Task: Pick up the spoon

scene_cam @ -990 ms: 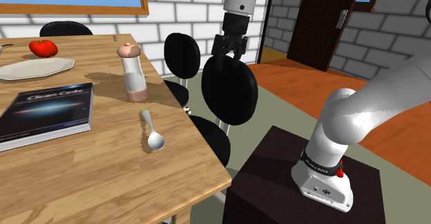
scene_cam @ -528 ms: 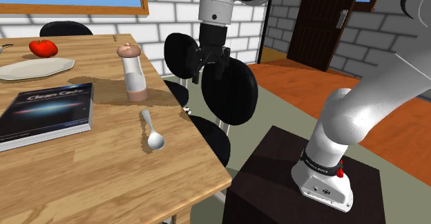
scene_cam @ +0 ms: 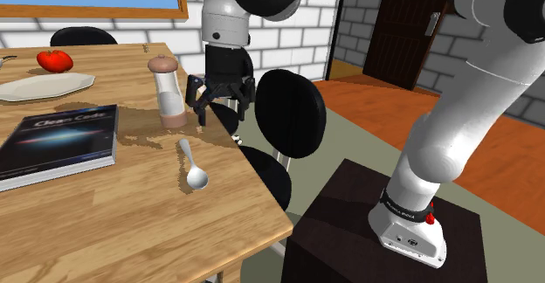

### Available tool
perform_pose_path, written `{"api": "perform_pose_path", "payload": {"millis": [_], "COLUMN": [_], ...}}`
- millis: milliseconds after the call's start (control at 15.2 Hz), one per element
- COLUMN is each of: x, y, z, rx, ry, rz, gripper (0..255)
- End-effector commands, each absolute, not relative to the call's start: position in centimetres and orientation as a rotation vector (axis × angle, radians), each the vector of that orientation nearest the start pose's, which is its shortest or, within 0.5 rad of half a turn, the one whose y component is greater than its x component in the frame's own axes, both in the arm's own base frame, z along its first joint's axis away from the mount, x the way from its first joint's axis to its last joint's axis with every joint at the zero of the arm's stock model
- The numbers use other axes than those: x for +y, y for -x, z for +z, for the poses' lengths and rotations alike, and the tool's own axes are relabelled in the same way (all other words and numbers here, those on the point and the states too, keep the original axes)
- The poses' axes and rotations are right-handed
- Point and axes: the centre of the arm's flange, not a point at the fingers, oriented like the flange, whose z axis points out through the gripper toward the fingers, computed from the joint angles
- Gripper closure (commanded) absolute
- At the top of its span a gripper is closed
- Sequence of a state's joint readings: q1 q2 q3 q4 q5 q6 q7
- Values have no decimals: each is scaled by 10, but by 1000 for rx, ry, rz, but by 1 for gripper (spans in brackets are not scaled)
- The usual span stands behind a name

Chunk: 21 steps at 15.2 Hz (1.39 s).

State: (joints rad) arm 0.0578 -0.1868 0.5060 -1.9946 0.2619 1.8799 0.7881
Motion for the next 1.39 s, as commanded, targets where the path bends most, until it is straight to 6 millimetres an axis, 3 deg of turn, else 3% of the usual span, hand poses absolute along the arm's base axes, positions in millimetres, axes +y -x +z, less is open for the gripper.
{"api": "perform_pose_path", "payload": {"millis": [0,330,924,990,1320], "x": [325,376,376,375,375], "y": [-428,-455,-455,-455,-455], "z": [530,514,474,474,473], "rx": [498,596,596,596,596], "ry": [2933,2900,2900,2900,2900], "rz": [112,162,162,162,162], "gripper": [0,0,0,255,255]}}
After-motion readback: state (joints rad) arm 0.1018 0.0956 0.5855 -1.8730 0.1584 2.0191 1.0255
